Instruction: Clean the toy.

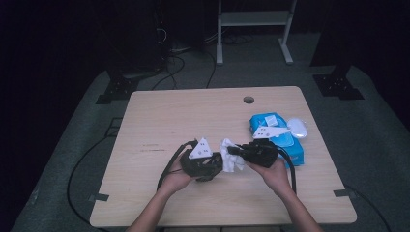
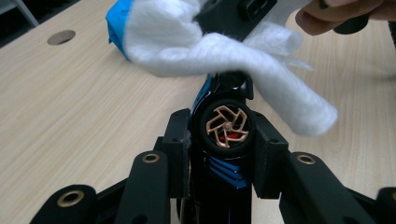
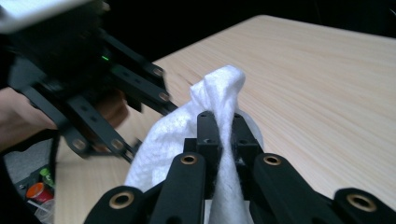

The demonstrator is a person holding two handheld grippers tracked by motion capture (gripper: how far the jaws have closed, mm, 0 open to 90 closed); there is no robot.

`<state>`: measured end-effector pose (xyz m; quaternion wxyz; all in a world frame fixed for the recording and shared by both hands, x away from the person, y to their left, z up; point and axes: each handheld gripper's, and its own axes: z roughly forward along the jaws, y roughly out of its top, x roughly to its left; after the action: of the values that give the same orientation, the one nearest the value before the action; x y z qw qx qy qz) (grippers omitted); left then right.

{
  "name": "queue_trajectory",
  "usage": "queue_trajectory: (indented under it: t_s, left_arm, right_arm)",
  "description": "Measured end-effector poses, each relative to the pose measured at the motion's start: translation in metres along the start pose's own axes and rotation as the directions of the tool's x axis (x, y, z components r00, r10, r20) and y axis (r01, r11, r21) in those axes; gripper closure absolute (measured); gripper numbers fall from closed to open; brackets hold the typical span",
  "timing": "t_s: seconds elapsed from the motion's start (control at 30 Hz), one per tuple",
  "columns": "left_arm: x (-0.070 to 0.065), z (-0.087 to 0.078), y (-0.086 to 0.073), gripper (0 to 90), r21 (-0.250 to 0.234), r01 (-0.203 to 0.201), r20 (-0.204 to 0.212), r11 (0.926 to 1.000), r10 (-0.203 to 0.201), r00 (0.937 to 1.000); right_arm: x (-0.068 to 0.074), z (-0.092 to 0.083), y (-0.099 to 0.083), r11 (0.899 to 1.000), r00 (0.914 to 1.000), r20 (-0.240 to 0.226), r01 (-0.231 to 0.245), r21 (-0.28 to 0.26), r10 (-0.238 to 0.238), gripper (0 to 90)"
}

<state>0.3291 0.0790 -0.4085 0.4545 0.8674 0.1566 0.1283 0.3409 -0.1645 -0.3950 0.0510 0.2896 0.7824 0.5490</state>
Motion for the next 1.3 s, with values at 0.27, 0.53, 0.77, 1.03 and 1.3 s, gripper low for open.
queue_trajectory:
  t_s: [0.27,0.53,0.77,1.03,1.3]
  left_arm:
    - [0.0,0.004,0.0,64.1,0.002,0.002,0.004,1.0,-0.002,1.0]
    - [0.004,0.0,-0.003,64.1,-0.008,0.021,-0.002,0.9997,-0.021,0.9998]
    - [0.002,0.003,-0.002,64.1,0.0,0.012,0.003,0.9999,-0.012,0.9999]
    - [0.004,0.002,-0.003,64.1,0.002,0.017,-0.003,0.9999,-0.017,0.9999]
    - [0.005,0.001,-0.003,64.1,-0.009,0.027,-0.004,0.9996,-0.027,0.9996]
  right_arm:
    - [-0.003,-0.002,-0.007,0.998,0.998,-0.04,-0.051,-0.023,0.05,85.3]
    - [-0.019,-0.002,-0.024,0.997,0.9967,0.022,-0.078,0.019,0.078,85.3]
    - [-0.014,-0.001,-0.017,0.995,0.9949,-0.036,-0.095,-0.026,0.094,85.5]
    - [-0.021,0.002,-0.025,0.992,0.9913,-0.027,-0.129,-0.002,0.129,85.5]
    - [-0.035,0.019,-0.053,0.97,0.973,-0.023,-0.227,0.091,0.23,85.4]
